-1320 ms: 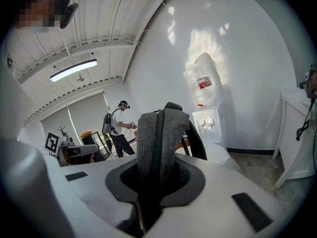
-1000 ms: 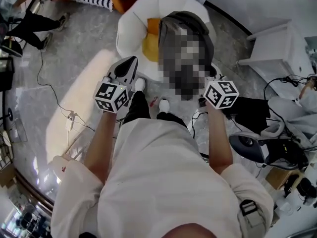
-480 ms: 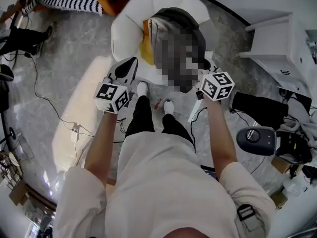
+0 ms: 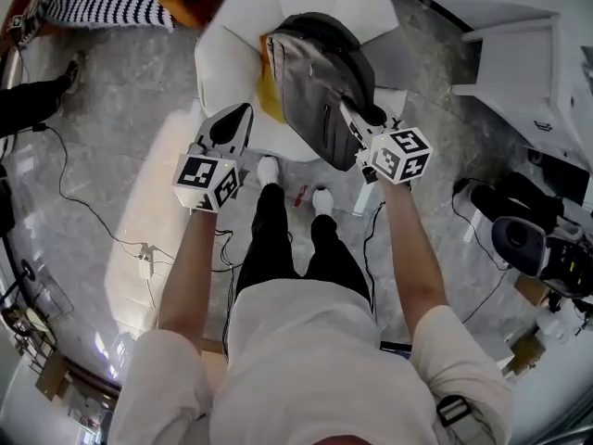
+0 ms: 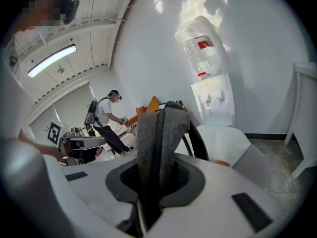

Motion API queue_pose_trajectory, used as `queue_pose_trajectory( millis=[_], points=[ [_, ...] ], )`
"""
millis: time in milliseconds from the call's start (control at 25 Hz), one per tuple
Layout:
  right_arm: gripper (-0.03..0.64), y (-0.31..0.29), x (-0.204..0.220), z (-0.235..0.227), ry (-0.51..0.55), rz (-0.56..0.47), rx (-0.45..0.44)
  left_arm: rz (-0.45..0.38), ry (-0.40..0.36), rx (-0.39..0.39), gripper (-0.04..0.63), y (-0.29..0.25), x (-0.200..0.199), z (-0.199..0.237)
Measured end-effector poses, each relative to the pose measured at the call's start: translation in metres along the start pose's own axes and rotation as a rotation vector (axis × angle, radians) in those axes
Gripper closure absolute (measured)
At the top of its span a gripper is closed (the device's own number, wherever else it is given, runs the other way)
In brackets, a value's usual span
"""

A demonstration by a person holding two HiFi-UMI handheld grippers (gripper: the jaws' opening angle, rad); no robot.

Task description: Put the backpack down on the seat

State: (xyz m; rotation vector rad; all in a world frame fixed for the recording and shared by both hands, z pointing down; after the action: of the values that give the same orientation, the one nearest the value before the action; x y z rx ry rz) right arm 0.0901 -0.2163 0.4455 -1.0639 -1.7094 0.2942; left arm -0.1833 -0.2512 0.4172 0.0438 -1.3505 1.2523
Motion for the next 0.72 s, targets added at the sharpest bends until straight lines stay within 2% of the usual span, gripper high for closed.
queue_pose_trajectory(
  millis=[160, 720],
  points=[
    [0.54, -0.036, 0.008, -0.01, -0.013, 0.022, -0.001, 0.016, 0.013, 0.001, 0.578, -0.03, 0.01, 0.03],
    [0.54, -0.119, 0.04, -0.051, -0.043, 0.054, -0.054, 0.041, 0.028, -0.003, 0.578, -0.094, 0.038, 0.077]
  ],
)
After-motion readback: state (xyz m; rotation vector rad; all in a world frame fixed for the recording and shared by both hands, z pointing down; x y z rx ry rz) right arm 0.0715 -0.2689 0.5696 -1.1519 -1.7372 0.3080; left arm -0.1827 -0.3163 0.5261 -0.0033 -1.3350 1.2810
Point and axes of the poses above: the fingertips, and each gripper's own axes: y backward along the fingers, z to its left, x out of its underside, the point moved 7 cm from there along y, backward along the fingers, and after that the axes turned 12 degrees about z, right-handed, at the moved point
